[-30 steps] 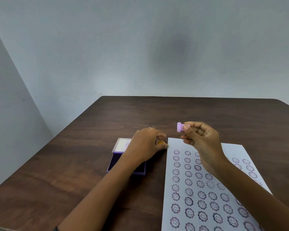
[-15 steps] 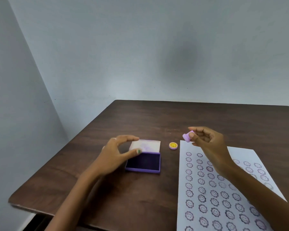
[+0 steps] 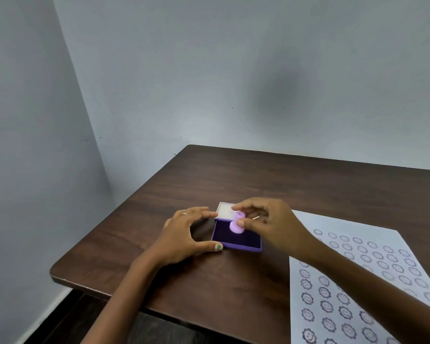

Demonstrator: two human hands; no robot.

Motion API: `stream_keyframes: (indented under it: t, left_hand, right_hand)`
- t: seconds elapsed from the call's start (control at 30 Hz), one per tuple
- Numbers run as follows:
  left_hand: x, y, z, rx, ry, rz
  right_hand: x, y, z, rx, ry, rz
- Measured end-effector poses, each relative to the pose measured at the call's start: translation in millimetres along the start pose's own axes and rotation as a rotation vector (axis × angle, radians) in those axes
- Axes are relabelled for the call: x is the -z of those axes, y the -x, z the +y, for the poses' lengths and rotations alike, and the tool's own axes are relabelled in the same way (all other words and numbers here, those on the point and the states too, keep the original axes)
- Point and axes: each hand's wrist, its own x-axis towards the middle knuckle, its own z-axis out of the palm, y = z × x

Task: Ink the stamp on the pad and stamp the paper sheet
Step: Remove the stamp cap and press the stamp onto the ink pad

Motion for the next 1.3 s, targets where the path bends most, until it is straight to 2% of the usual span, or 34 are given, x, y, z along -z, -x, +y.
stream_keyframes:
  t: [0.17, 0.33, 0.8, 1.3]
  left_hand:
    - [-1.2, 2.7, -2.2, 0.0, -0.001, 0.003]
    - [-1.2, 2.8, -1.9, 0.002, 0.022, 0.013]
    - [-1.1, 3.7, -5.1, 0.006, -0.013, -0.006]
    - [1.1, 2.6, -3.9, -0.001, -0.048, -0.057]
  right_hand:
    - [-23.8, -7.6, -6.2, 0.057, 0.125, -0.024]
    - [-32.5, -10.8, -9.2, 0.037, 0.174, -0.046]
    - [-30.7, -9.7, -12.7, -0.007, 0.224, -0.11]
    - [-23.3, -18.6, -21.6, 0.006, 0.261, -0.251]
